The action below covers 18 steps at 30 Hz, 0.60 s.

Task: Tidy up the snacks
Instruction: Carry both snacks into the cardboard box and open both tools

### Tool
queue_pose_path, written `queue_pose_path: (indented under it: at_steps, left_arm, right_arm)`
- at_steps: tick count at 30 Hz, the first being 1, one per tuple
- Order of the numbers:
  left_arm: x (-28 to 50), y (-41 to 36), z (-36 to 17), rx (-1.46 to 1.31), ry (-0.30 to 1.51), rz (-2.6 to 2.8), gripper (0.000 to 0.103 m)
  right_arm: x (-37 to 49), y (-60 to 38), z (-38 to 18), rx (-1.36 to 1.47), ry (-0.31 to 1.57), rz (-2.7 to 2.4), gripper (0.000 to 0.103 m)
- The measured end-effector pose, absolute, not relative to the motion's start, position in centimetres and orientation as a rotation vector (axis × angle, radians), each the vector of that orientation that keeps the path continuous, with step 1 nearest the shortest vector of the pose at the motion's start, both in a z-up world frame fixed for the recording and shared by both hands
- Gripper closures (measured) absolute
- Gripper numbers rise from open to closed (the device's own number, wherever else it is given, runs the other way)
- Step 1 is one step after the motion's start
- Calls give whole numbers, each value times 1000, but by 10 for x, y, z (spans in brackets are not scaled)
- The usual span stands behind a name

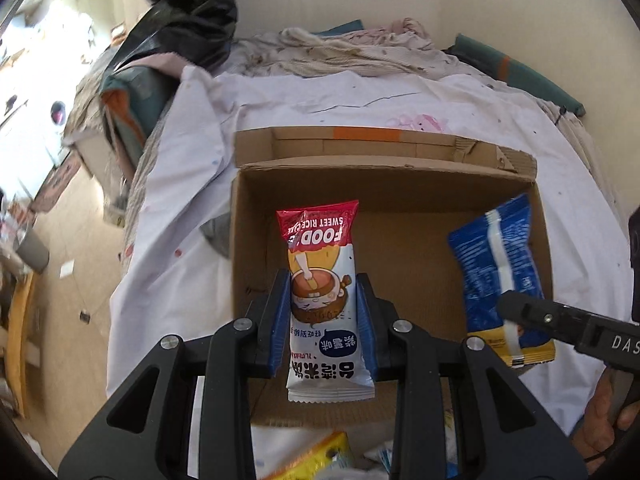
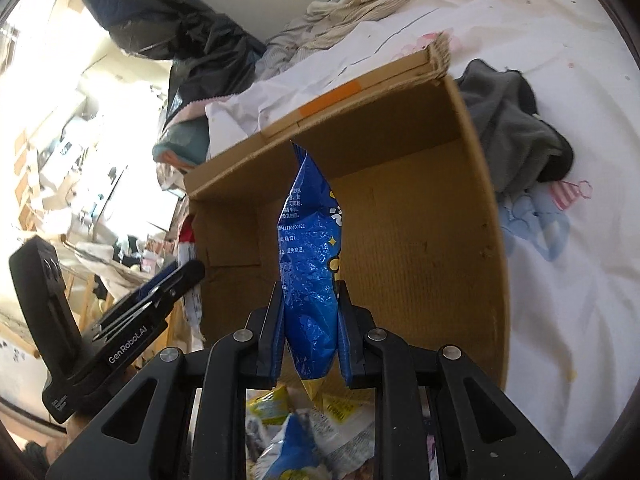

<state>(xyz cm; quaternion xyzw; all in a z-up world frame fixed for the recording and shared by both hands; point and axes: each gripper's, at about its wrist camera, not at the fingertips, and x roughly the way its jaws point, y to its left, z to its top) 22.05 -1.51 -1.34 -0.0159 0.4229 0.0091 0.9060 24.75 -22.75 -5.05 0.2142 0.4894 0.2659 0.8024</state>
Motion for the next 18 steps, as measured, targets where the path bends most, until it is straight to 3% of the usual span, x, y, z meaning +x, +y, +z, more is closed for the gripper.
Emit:
queue_pose_path:
  at_steps: [18]
  left_arm:
    - [231,-21,-44,-35,949,11,75]
  right_arm:
    - [250,-223,-83,443,1097,525,78]
